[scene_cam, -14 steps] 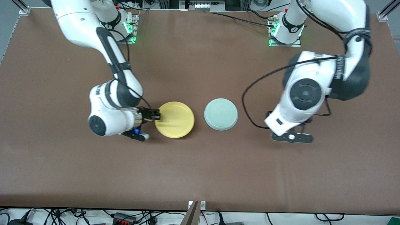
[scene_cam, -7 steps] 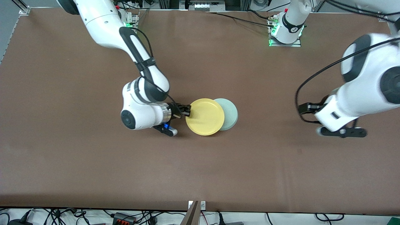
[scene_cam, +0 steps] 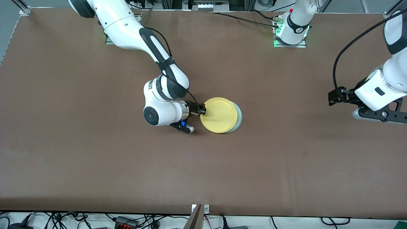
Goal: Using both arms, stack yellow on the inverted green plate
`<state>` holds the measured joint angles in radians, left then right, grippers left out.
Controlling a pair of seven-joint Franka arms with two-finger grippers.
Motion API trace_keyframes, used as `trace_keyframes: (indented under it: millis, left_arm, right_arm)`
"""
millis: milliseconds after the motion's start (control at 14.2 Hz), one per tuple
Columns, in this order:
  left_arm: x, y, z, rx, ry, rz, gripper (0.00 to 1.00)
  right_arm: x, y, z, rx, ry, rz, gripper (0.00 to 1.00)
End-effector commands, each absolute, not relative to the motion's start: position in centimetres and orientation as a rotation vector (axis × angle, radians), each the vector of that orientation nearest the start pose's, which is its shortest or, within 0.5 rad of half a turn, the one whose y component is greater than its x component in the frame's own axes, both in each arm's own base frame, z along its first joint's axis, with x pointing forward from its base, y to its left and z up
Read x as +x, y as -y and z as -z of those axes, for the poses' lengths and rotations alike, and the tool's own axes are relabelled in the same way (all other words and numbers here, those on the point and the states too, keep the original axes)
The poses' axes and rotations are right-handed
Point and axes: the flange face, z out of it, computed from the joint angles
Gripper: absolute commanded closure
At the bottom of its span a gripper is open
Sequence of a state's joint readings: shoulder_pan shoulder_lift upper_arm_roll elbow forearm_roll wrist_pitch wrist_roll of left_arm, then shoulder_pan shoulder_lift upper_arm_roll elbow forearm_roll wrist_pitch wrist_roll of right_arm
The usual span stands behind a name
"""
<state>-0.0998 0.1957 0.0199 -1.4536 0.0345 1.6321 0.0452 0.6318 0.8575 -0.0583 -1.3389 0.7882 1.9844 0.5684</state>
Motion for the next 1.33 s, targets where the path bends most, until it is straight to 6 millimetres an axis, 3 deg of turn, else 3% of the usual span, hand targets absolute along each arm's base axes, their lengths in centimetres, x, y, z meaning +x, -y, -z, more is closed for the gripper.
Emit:
trace_keyframes:
  millis: [0, 351, 773, 843, 913, 983, 1124, 1264]
  left_arm:
    - [57.8, 3.0, -56.2, -3.132, -0.195, 0.058, 0.0]
    - [57.3, 0.5, -56.0, -3.198, -0.08, 0.062, 0.0]
    - [56.3, 1.2, -56.5, -3.159, -0.124, 0.064, 0.0]
    - [56.3, 1.8, -56.5, -3.134, -0.147, 0.063, 0.0]
    - [56.2, 3.4, -56.6, -3.107, -0.185, 0.065, 0.0]
    - [56.1, 3.5, -56.7, -3.103, -0.193, 0.07, 0.0]
    - [56.3, 3.1, -56.5, -3.124, -0.174, 0.067, 0.0]
    - [56.3, 2.3, -56.5, -3.157, -0.14, 0.063, 0.0]
  right_arm:
    - [57.5, -45.9, -20.2, -2.57, -0.538, -0.671, 1.0]
    - [56.4, -47.4, -19.6, -2.578, -0.56, -0.675, 1.0]
    - [56.1, -47.9, -18.7, -2.579, -0.571, -0.648, 1.0]
    - [55.8, -48.3, -18.7, -2.581, -0.564, -0.647, 0.79]
    - [55.9, -48.3, -19.0, -2.579, -0.569, -0.641, 0.26]
    - [55.9, -48.6, -19.3, -2.577, -0.583, -0.636, 0.0]
    - [56.5, -48.8, -20.8, -2.571, -0.605, -0.618, 0.0]
    - [57.5, -48.2, -23.7, -2.583, -0.575, -0.559, 0.0]
